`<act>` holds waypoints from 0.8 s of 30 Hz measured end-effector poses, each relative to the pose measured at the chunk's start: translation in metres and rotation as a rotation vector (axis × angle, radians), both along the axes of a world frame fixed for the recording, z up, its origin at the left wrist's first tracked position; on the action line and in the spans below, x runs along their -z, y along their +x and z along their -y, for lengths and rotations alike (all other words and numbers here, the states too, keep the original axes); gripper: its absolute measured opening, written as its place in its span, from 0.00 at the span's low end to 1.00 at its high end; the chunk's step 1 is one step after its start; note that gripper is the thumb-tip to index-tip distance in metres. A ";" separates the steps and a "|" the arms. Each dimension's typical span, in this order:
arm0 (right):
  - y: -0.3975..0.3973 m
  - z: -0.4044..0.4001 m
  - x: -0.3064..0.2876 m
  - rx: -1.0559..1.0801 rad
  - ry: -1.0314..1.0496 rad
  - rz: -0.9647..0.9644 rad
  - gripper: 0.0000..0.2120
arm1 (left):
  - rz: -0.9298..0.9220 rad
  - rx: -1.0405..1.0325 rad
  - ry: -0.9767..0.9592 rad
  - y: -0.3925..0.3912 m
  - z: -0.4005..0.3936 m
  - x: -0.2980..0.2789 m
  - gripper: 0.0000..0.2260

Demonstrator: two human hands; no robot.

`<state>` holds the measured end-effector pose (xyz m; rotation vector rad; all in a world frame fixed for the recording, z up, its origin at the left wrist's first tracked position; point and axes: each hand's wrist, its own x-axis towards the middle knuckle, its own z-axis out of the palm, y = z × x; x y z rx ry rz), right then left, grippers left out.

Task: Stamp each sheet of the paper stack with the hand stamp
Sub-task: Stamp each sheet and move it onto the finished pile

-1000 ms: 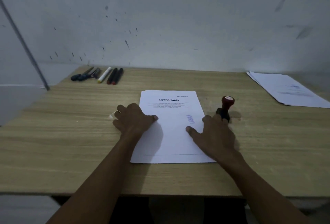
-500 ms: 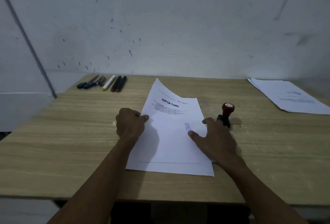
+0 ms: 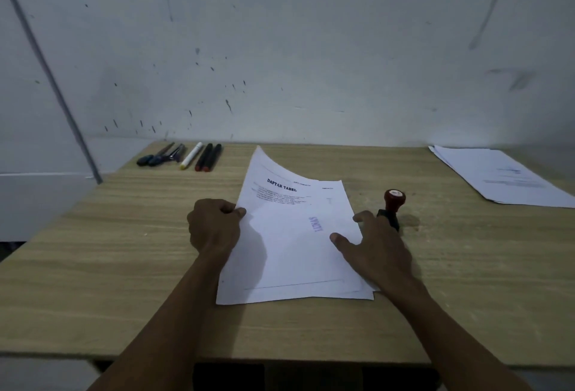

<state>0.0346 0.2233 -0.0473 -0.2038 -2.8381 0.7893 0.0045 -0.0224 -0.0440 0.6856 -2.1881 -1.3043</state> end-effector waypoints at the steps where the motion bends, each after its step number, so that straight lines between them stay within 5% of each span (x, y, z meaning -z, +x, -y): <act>1: 0.000 0.000 -0.001 0.001 -0.001 -0.003 0.30 | -0.018 0.016 0.008 0.000 0.001 0.000 0.05; 5: -0.001 0.002 -0.004 0.003 -0.050 -0.034 0.29 | -0.157 0.142 0.110 0.000 0.009 -0.002 0.05; 11: -0.004 0.007 -0.016 -0.069 -0.394 -0.015 0.31 | -0.263 0.178 0.517 0.000 0.026 -0.009 0.02; 16: -0.003 0.005 -0.035 -0.221 -0.652 -0.024 0.03 | -0.284 0.232 0.716 -0.002 0.037 -0.024 0.03; 24: -0.001 -0.011 -0.066 -0.196 -0.650 -0.223 0.08 | -0.395 0.329 0.771 -0.016 0.011 -0.064 0.09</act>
